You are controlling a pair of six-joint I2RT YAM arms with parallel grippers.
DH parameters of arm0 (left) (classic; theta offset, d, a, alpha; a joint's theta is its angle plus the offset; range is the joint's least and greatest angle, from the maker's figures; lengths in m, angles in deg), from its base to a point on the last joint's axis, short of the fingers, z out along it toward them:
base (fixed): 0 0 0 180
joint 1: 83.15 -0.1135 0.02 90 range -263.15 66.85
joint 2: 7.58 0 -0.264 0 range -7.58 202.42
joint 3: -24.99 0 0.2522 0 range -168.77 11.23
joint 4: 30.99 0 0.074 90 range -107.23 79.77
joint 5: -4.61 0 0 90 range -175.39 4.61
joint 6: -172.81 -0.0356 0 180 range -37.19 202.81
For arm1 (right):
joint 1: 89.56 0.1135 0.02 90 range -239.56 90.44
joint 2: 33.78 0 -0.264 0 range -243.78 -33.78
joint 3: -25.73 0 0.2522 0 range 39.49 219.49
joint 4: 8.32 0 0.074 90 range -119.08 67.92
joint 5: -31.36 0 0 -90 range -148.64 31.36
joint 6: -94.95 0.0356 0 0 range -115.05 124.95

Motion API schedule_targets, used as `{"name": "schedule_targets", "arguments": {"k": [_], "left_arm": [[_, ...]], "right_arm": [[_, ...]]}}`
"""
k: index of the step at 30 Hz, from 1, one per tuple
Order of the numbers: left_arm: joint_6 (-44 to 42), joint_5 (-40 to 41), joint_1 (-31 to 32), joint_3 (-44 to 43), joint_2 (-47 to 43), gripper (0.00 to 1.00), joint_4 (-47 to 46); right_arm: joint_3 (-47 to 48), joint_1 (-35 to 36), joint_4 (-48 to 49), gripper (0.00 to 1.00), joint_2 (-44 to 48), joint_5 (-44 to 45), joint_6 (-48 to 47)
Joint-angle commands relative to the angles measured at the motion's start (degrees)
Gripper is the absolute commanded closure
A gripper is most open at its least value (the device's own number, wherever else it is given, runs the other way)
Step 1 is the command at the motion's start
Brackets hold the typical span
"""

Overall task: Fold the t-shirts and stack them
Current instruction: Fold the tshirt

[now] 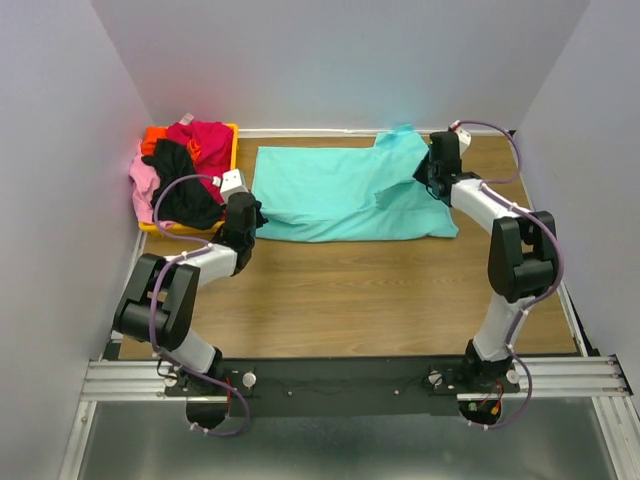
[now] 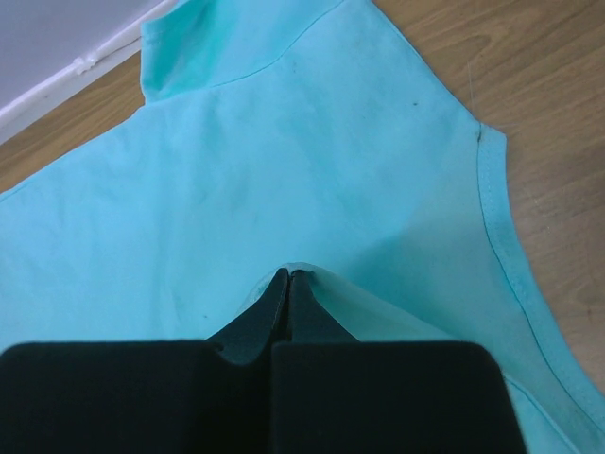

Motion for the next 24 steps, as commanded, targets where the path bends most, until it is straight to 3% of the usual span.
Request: {"name": "schedule_targets", "arguments": {"k": [1, 8, 10, 12, 13, 14, 16, 19, 24], "left_arm": [[-1.26, -0.48, -0.45, -2.67, 2.38, 1.0, -1.59], [-1.26, 0.31, -0.71, -5.83, 4.85, 1.0, 0.42], [-1.35, 0.93, -0.71, -6.97, 4.94, 1.0, 1.48], [-1.44, 2.16, -0.8, -7.77, 4.5, 0.9, 3.76], [-1.44, 2.68, -0.8, -7.86, 4.24, 0.84, 5.07], [-1.44, 3.82, -0.89, -7.86, 3.02, 0.44, 5.61], [-1.7, 4.71, -0.8, -7.16, 0.73, 0.16, 6.4], [-2.14, 5.06, -0.89, -6.01, -1.82, 0.04, 6.5], [-4.68, 2.96, 0.78, -5.48, -4.99, 0.02, 5.53]], "right_arm": [[4.05, -0.26, 0.39, 0.99, -3.49, -0.35, -2.06], [7.22, -0.18, 0.48, 0.99, -7.18, -0.7, -2.41], [8.28, -0.26, 0.3, 0.89, -7.54, -1.67, -2.76], [9.07, -0.17, 0.22, 0.77, -7.1, -2.55, -3.2], [9.16, -0.26, 0.04, 0.6, -6.84, -2.99, -3.47], [9.16, -0.26, 0.13, 0.51, -5.62, -3.34, -3.64], [8.28, -0.26, -0.05, 0.3, -3.94, -3.25, -3.91], [4.69, -0.26, -0.14, 0.24, 0.27, -3.17, -4.35], [-3.74, -0.26, 0.04, 0.23, 6.07, -7.89, -4.44]]}}
